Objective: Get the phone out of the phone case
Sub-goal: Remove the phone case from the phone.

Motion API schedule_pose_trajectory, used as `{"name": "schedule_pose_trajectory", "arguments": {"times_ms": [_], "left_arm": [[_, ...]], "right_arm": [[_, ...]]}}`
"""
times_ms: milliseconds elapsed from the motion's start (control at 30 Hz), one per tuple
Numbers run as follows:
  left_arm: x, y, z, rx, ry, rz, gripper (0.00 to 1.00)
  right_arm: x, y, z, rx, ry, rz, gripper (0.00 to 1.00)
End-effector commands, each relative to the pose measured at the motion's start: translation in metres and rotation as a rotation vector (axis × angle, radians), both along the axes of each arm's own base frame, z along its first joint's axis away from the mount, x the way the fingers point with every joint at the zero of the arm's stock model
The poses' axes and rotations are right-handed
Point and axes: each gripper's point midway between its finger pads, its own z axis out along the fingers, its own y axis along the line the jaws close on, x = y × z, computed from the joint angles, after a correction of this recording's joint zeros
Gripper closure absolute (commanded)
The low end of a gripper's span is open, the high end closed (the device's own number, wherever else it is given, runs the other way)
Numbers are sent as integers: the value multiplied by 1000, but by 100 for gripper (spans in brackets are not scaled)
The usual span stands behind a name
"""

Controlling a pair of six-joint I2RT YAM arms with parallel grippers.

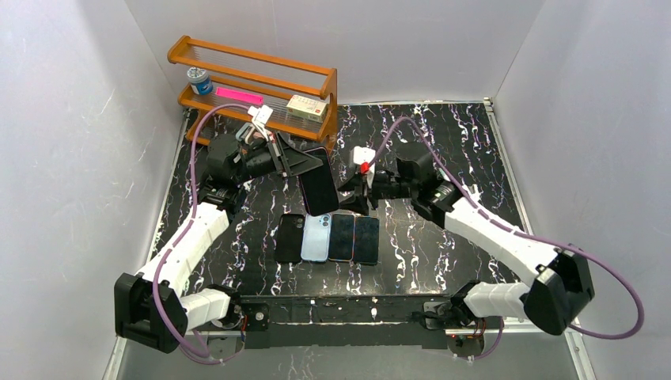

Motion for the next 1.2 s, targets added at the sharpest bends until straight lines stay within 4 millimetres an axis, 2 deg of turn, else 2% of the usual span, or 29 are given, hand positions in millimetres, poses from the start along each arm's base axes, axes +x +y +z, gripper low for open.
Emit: {"name": "schedule_pose_trajectory", "arguments": {"times_ms": [0,67,200,400,567,733,933,1167], "left_arm": [[-7,-1,4,52,-26,15,100],[0,-1,4,50,-29,43,100],[10,0,1,37,-1,85,100],[13,0,2,4,27,109,100],[11,2,6,-30,39,121,100],[8,2,9,-55,52,122,100],[7,3,14,-89,60,122,100],[3,4,28,-131,45,121,100]], "right_arm": [[32,-24,34,117,72,-289,43],[26,-30,32,126,164,-331,40],[8,-34,35,165,340,-351,38],[-18,-27,53,304,618,-293,40],[-23,-21,54,347,804,-284,43],[-29,-17,52,348,912,-255,49],[-33,-15,50,354,951,-231,57],[-27,-21,44,353,927,-303,57]]}}
